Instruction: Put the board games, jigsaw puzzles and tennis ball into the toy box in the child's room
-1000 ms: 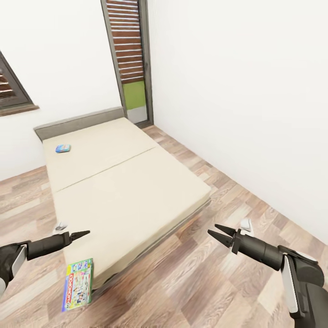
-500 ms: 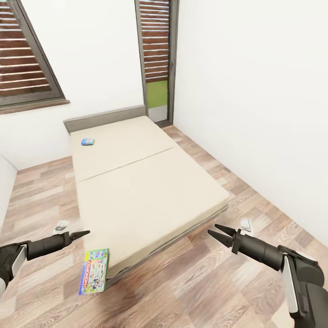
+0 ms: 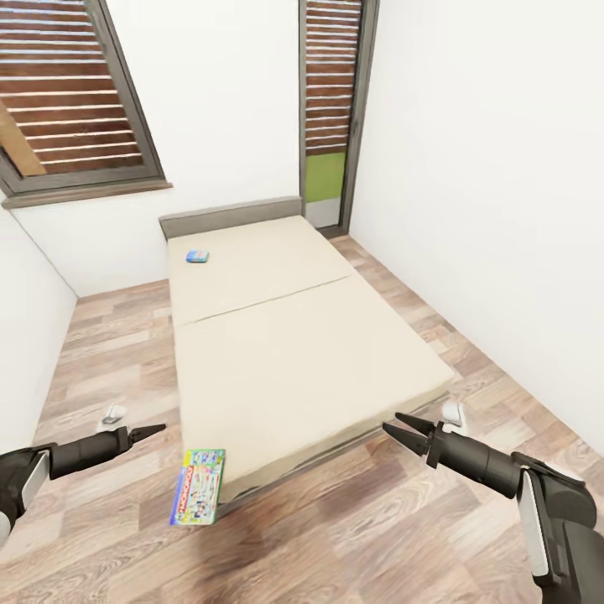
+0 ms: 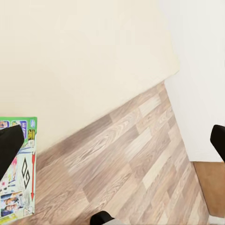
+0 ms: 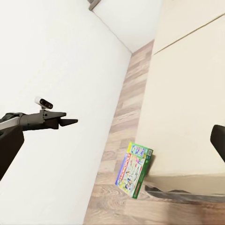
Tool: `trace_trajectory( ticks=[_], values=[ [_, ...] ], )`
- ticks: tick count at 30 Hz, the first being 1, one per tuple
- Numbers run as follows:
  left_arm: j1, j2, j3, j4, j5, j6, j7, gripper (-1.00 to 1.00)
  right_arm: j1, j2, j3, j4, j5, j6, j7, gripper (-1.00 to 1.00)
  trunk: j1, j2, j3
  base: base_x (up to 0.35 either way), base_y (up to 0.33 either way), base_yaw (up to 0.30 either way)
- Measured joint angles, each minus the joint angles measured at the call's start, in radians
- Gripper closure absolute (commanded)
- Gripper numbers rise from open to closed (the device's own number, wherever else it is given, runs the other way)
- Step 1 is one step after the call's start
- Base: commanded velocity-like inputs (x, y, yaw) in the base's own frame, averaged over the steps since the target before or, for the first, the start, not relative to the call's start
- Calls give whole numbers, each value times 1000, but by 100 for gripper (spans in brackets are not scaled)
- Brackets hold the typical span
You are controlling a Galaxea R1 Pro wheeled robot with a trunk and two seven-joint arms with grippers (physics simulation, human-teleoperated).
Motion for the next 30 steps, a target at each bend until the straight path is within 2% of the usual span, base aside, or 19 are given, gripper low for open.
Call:
trace_trajectory(
  ticks=[11, 30],
  values=[
    [0, 0, -1, 0, 0, 0, 0, -100, 0, 0, 1, 0, -1, -38, -4, -100, 0, 0, 15, 0, 0, 151],
    [0, 0, 0, 0, 0, 0, 0, -100, 0, 1, 1, 1, -2, -52, -5, -100, 0, 0, 46, 0, 0, 15]
  ],
)
